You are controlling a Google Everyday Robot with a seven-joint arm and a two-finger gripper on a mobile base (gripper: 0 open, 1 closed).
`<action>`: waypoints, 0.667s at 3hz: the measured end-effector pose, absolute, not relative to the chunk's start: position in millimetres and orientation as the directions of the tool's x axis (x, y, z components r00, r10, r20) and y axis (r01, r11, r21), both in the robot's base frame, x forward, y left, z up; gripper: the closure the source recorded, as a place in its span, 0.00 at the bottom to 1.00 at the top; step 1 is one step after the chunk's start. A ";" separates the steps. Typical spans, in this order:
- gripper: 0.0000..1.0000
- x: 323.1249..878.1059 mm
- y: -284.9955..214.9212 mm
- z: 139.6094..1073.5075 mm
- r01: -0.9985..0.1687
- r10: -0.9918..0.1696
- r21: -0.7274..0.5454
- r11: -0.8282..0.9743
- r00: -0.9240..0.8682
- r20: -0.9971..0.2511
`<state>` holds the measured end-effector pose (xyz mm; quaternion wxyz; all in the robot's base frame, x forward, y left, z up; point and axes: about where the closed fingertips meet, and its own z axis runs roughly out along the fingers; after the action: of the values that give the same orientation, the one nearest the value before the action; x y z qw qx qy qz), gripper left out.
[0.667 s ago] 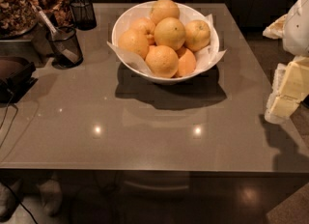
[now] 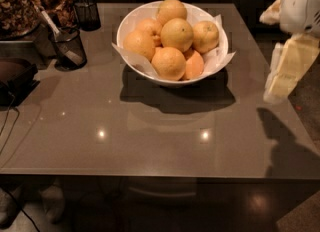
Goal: Pick orange from white bowl
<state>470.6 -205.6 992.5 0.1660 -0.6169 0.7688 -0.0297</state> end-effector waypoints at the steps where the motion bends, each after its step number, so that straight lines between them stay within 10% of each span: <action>1: 0.00 504.4 -185.8 1006.0 -0.955 -0.975 -0.262 0.139 -0.086 -0.205; 2: 0.00 531.1 -157.1 1017.4 -0.959 -0.979 -0.280 0.049 0.010 -0.205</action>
Offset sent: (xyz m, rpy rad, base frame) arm 0.0759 0.0763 0.0326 -0.0398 0.0273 0.3168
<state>531.1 -157.1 1017.4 0.1740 -0.6891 0.7029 -0.0286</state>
